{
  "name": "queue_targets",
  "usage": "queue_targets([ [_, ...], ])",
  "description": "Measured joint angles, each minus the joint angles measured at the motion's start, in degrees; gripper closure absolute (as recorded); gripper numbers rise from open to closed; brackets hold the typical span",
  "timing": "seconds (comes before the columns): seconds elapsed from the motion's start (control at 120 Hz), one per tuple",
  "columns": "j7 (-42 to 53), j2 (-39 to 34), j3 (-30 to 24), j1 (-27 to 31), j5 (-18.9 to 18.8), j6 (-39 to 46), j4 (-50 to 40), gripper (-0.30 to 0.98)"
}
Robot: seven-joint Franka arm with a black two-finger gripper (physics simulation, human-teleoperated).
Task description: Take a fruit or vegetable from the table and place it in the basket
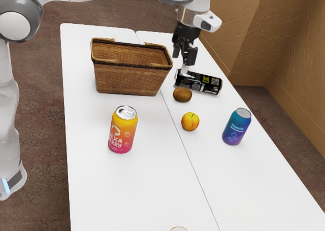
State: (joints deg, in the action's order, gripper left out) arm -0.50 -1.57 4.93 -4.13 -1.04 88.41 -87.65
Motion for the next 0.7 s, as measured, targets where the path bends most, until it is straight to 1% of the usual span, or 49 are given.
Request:
queue_targets([
  [0.15, -0.6, -0.9, 0.0, 0.2, 0.1, -0.3, -0.8, 0.0],
  [0.275, -0.9, -0.1, 0.0, 0.0, 0.2, -0.4, -0.2, 0.0],
  [0.383, -1.2, 3.1, -0.2, 0.2, 0.1, -0.3, 3.8, 0.0],
  [0.467, -1.3, 4.8, -1.4, 0.9, -0.3, -0.1, 6.9, 0.0],
  [0.508, -1.1, 8.8, -2.6, 1.4, -1.0, 0.3, 11.1, 0.0],
  [0.567, -0.6, 13.3, -3.6, 0.2, -1.1, 0.3, 14.6, 0.0],
  [0.65, 0.2, 16.0, -4.4, -0.6, -0.3, -0.4, 15.4, 0.0],
  [0.7, 0.8, 16.5, -4.6, -0.6, -0.1, 0.2, 13.1, 0.0],
])
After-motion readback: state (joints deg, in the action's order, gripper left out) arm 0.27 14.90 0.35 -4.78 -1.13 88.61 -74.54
